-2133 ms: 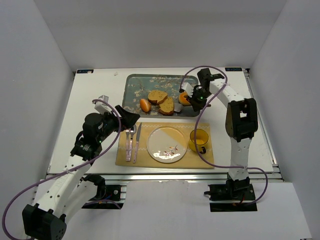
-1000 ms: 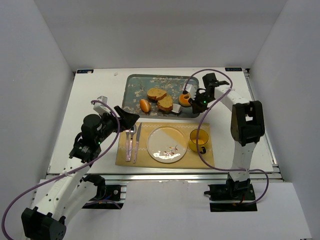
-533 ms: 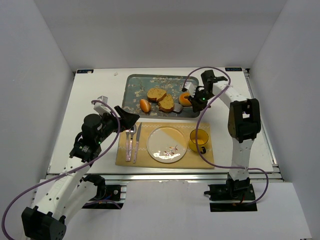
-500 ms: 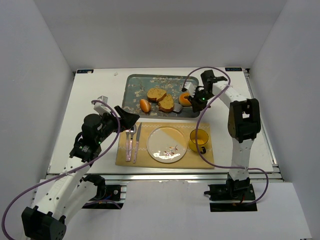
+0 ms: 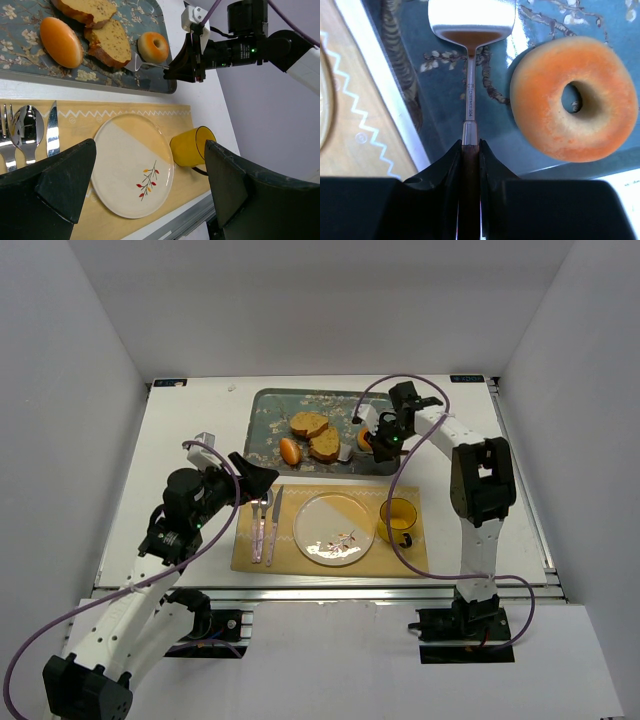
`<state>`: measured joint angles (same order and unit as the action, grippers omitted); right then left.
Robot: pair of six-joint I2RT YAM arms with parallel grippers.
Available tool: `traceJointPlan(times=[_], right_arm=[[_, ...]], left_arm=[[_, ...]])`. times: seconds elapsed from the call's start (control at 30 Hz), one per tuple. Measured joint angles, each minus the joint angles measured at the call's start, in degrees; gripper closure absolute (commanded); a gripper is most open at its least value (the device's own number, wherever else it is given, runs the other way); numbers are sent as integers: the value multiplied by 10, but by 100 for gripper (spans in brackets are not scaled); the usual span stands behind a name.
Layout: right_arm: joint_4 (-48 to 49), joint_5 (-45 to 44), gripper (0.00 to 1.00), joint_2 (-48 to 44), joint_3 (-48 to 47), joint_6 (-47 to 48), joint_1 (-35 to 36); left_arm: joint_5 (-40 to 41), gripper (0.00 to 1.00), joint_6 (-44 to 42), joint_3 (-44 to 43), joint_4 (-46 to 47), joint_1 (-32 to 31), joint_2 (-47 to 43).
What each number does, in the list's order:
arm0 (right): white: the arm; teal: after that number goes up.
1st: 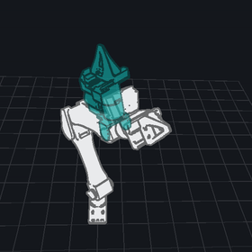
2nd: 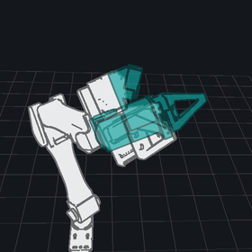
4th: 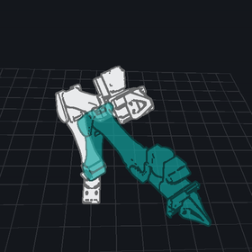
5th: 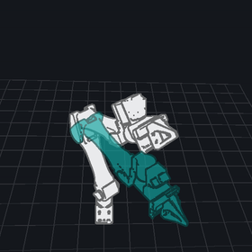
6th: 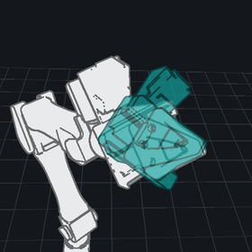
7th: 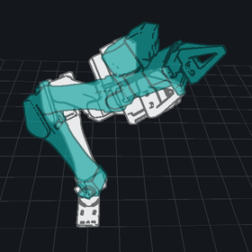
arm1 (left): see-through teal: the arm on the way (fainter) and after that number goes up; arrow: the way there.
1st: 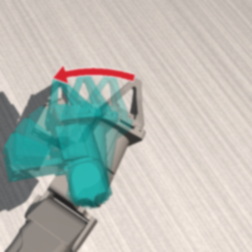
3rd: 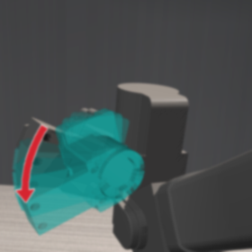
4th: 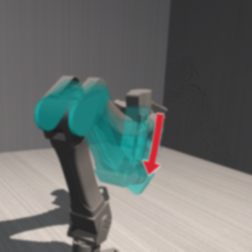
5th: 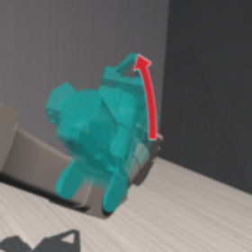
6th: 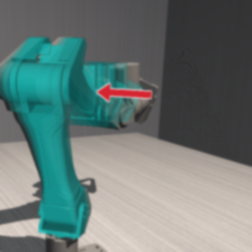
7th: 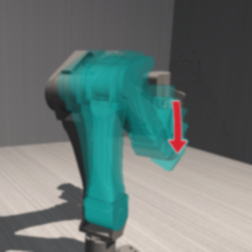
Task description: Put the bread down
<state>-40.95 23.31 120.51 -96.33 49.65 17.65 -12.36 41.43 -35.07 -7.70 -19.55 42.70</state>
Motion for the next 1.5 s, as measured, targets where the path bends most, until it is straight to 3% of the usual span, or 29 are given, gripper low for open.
traceJointPlan(times=[0.53,1.13,1.5], right_arm=[[144,-6,100,-86,179,4,-2],[140,-49,100,-82,146,-61,-2],[60,-67,100,-49,79,-94,2]], left_arm=[[3,2,1,0,0,0,-2],[3,2,2,0,0,0,-5],[3,2,2,0,0,0,-5]])
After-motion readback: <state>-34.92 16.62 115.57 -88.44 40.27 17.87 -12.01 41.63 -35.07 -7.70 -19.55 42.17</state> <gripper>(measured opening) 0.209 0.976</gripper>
